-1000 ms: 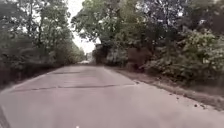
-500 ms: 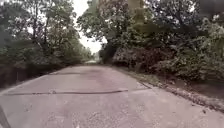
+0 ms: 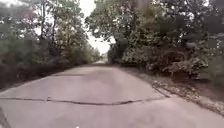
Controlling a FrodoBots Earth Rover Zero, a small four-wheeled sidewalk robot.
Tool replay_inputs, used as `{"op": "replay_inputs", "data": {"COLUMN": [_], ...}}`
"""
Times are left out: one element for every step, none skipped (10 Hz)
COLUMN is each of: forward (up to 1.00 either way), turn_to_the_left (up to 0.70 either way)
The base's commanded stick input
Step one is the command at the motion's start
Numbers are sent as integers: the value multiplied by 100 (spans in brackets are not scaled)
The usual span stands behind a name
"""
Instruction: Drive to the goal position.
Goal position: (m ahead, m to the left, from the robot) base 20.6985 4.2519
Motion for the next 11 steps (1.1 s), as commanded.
{"op": "replay_inputs", "data": {"forward": [100,100,100,100,100,100,100,100,100,100,100], "turn_to_the_left": [-7,-11,-11,-11,-11,-11,-11,-11,-11,-11,-11]}}
